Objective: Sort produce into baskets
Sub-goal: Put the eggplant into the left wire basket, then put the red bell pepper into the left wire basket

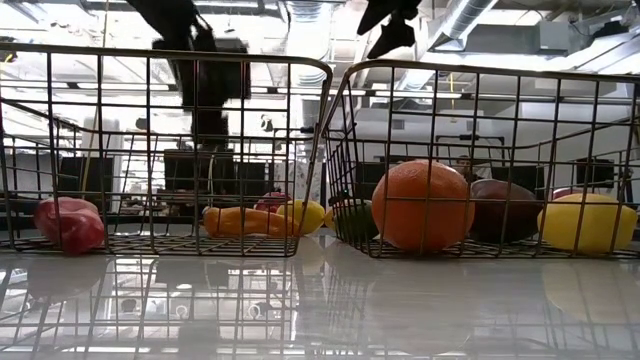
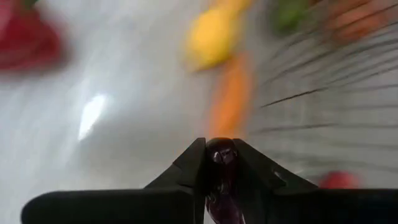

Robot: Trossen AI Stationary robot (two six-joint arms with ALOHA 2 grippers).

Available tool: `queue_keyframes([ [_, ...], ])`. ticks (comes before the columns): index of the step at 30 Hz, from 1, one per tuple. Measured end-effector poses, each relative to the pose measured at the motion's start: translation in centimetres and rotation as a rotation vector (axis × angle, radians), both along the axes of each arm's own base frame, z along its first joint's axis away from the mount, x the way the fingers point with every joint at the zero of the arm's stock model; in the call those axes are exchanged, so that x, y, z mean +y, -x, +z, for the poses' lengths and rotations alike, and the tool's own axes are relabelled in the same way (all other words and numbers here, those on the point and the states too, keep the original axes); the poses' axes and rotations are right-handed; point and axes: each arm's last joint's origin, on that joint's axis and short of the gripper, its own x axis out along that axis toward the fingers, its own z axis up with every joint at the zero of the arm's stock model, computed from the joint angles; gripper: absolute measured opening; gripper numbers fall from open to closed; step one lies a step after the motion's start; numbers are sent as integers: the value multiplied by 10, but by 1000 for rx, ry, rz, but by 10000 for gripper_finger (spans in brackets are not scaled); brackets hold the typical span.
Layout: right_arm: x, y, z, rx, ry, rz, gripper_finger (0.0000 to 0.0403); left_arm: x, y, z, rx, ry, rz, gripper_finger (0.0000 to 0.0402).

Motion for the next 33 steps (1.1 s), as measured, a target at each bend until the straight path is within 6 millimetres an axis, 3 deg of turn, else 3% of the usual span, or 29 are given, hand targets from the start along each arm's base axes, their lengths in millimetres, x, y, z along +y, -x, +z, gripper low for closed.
queue_keyframes([
  [5, -1, 0, 0, 5, 18, -18, 377, -23, 3, 30, -202, 207, -33, 54],
  [9, -3, 1, 0, 4, 19, -25, 377, -50, 0, 42, -235, 313, -116, 55],
  [15, -4, -1, 2, -26, 29, -28, 377, -87, -13, 40, -126, 180, -154, 67],
  [21, -5, -4, 5, -61, 43, -29, 377, -106, -20, 36, -66, 95, -188, 150],
  [27, -6, -5, 6, -80, 53, -29, 377, -108, -21, 34, -40, -35, -180, 230],
  [33, -6, -6, 8, -105, 60, -29, 377, -87, -17, 33, 13, -226, -73, 240],
])
